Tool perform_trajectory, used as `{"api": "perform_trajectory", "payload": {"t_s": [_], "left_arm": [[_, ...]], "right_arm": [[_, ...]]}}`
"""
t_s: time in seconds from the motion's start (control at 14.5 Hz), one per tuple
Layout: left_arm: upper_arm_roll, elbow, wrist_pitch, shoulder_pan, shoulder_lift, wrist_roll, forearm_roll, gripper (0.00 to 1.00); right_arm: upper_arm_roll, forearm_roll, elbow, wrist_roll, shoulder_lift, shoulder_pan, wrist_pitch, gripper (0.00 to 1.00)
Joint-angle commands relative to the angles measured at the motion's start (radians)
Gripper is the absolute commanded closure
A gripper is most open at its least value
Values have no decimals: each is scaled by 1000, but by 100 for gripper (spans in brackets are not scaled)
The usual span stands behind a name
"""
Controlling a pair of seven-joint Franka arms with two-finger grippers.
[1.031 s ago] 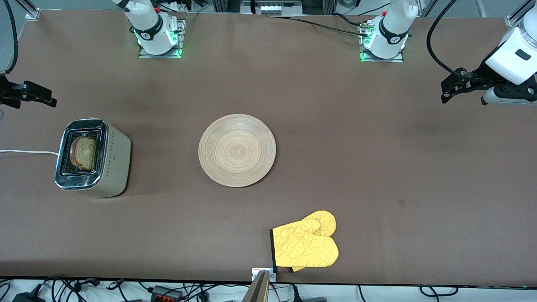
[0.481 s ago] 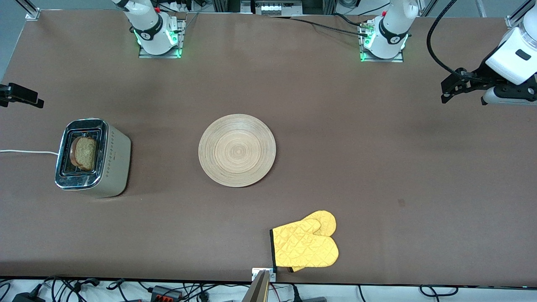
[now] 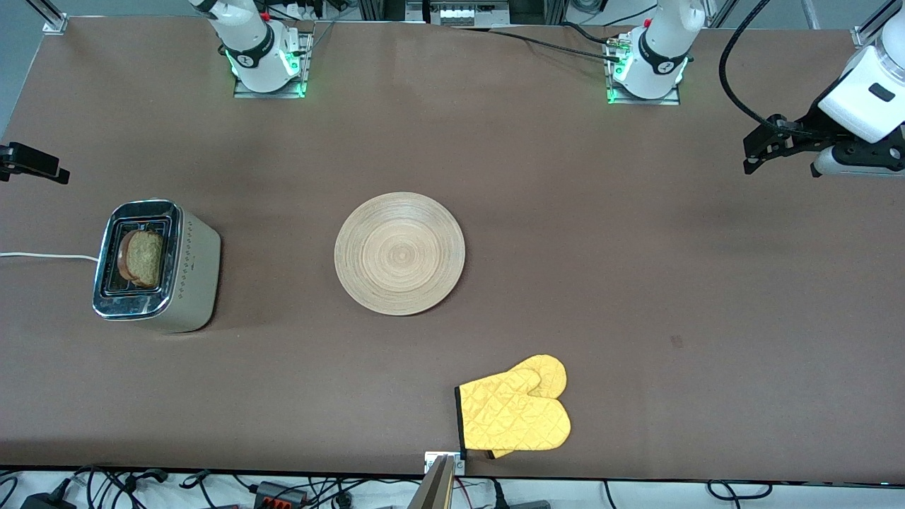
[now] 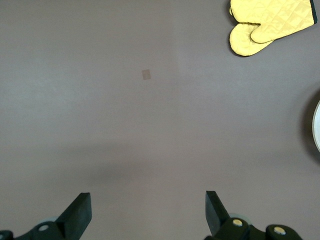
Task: Move plate and put bread in toaster
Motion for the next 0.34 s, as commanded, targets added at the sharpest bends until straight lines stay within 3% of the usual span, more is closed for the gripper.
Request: {"api": "perform_trajectory", "payload": {"t_s": [0.0,0.28], "left_arm": [[1,31,-24,0,12,-7,-19,0],[1,31,-24,0,12,-7,-19,0]], "right_arm": [[9,0,26,6,13,-2,-5,0],[9,0,26,-3,13,-3,-7,0]]}}
